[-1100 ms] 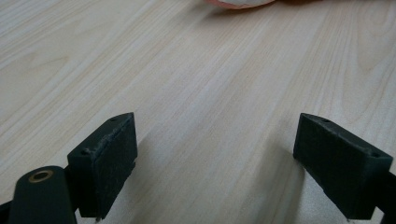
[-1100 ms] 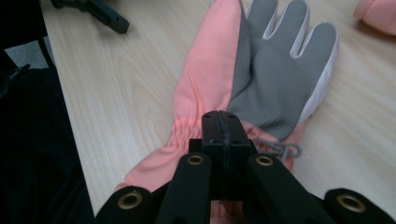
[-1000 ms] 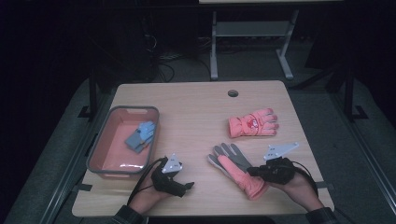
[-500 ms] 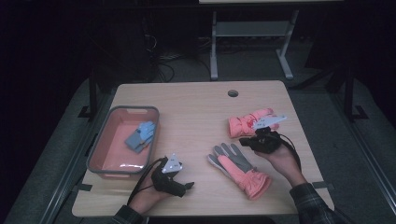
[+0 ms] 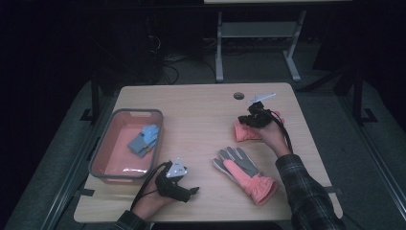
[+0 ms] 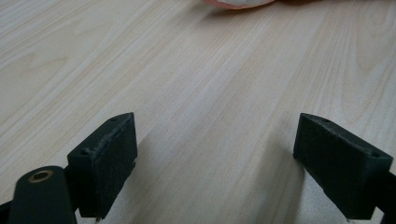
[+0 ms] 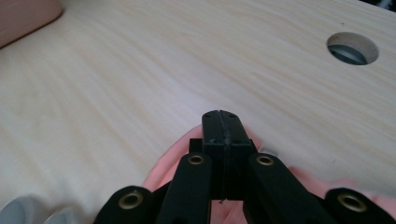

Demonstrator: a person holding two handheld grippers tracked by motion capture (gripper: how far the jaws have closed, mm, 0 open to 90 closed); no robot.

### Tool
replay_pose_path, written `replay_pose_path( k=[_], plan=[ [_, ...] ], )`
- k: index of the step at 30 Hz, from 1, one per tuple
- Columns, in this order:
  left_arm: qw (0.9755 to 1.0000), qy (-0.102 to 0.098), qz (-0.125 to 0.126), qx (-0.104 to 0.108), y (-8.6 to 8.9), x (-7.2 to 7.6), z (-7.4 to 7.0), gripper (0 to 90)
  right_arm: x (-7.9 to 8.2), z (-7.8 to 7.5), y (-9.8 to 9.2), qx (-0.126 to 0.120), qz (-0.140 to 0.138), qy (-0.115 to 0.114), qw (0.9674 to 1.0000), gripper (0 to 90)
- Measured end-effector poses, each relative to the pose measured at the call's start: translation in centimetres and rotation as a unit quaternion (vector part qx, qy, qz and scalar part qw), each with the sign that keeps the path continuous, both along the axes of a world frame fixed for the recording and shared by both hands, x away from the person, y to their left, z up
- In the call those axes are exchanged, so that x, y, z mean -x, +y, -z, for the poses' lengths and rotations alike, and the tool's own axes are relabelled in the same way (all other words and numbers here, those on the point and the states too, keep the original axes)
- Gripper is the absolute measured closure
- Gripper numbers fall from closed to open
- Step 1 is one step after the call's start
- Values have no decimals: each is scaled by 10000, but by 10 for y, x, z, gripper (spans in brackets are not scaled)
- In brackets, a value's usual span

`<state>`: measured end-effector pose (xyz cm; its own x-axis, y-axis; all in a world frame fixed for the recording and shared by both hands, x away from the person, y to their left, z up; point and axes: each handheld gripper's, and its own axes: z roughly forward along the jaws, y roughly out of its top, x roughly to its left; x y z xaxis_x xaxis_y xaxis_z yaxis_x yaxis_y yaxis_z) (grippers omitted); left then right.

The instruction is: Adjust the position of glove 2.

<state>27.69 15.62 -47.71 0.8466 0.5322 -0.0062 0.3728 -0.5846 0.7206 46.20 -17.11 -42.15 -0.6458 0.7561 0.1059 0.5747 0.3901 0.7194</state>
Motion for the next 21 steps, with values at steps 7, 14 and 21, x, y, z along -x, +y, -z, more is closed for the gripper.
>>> replay_pose_path(
  k=[7,14,21],
  plan=[
    [10000,26,22,9,-1,0,0,127,-32,12,6,130,163,240,9995,900],
    [10000,26,42,-2,-1,0,0,127,-39,20,8,170,170,410,9989,900],
    [10000,9,56,-10,-1,-1,0,127,-27,19,4,121,44,414,9991,900]
  ],
)
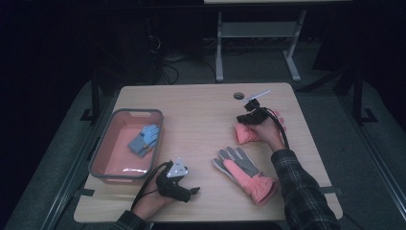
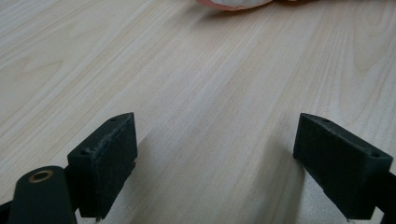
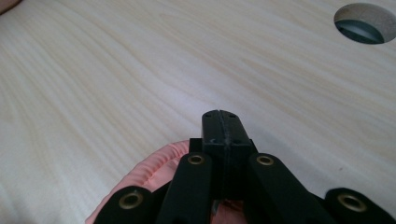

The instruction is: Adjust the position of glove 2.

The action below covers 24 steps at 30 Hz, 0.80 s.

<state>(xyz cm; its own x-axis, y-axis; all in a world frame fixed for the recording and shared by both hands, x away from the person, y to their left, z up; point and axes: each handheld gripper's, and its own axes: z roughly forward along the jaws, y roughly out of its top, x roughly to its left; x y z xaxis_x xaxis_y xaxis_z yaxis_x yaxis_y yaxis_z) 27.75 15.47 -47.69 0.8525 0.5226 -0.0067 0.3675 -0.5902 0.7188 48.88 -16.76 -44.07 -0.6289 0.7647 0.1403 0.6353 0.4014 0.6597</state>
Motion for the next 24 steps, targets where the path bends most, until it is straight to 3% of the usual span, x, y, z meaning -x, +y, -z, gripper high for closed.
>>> replay_pose_path(
  k=[13,24],
  plan=[
    [10000,4,4,-17,0,0,0,128,43,1,-13,-68,-312,10,9995,900],
    [10000,10,0,-29,0,0,0,128,87,-3,-34,78,-412,-20,9991,900]
  ],
)
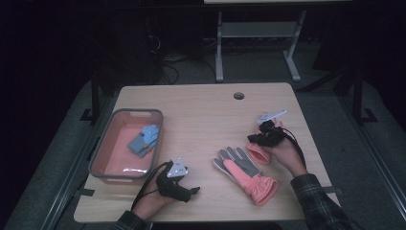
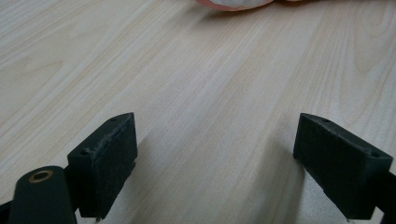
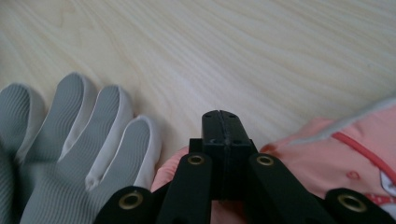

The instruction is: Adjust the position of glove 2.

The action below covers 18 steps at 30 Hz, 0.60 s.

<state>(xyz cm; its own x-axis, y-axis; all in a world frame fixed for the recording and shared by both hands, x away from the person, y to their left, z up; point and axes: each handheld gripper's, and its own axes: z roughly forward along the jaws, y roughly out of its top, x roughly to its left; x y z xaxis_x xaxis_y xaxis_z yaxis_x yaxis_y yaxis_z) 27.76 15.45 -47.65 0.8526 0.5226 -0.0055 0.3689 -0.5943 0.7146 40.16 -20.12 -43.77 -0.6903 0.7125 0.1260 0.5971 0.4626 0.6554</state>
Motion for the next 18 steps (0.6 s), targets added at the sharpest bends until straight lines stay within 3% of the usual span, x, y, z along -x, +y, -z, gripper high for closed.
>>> replay_pose_path(
  k=[18],
  plan=[
    [10000,-15,-4,-10,0,0,0,128,52,-5,-50,-70,201,127,9997,900]
  ],
)
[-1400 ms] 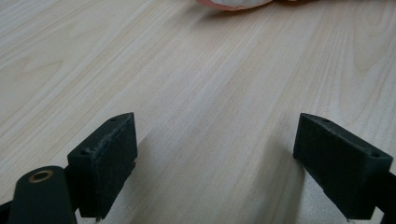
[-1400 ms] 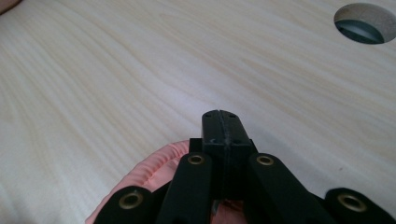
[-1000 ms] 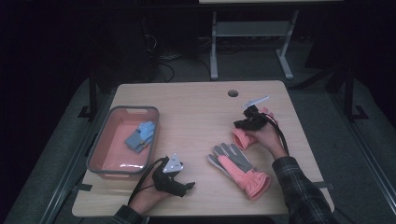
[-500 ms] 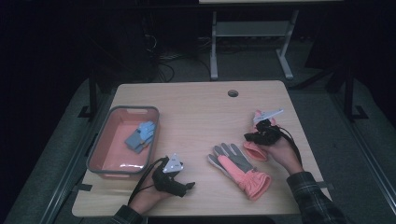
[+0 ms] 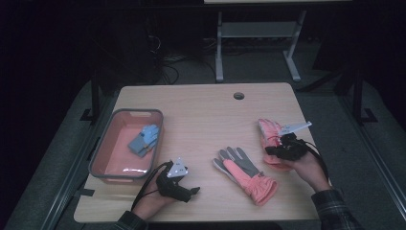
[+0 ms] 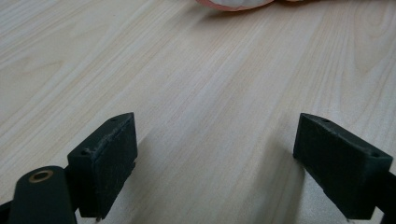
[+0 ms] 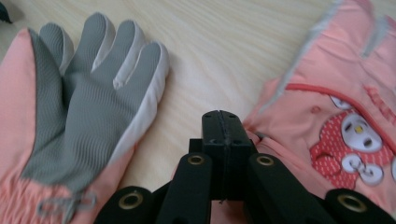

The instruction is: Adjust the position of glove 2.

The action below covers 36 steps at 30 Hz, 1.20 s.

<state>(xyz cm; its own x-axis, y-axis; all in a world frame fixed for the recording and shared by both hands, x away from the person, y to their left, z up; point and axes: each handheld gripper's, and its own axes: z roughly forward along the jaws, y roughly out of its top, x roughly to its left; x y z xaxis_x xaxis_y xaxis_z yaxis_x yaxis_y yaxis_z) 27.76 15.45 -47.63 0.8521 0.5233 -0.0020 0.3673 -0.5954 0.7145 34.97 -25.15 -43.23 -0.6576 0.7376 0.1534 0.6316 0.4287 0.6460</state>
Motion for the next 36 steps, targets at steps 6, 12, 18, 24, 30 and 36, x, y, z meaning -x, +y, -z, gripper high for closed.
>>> replay_pose_path(
  k=[6,12,18,24,30,36],
  plan=[
    [10000,-4,-7,2,0,0,0,128,15,0,-18,4,93,52,9999,900],
    [10000,-8,-10,7,0,0,0,128,21,-4,-29,-87,182,26,9998,831],
    [10000,2,-19,21,-1,1,0,128,7,-13,-32,-110,426,-185,9989,719],
    [10000,0,-11,17,-2,1,0,128,-10,-9,-38,-61,693,-106,9975,656],
    [10000,-3,-5,17,-2,1,0,127,-17,-2,-39,-36,790,31,9969,622],
    [10000,-11,-3,14,-2,1,0,128,-24,15,-34,185,836,286,9959,632]
  ],
)
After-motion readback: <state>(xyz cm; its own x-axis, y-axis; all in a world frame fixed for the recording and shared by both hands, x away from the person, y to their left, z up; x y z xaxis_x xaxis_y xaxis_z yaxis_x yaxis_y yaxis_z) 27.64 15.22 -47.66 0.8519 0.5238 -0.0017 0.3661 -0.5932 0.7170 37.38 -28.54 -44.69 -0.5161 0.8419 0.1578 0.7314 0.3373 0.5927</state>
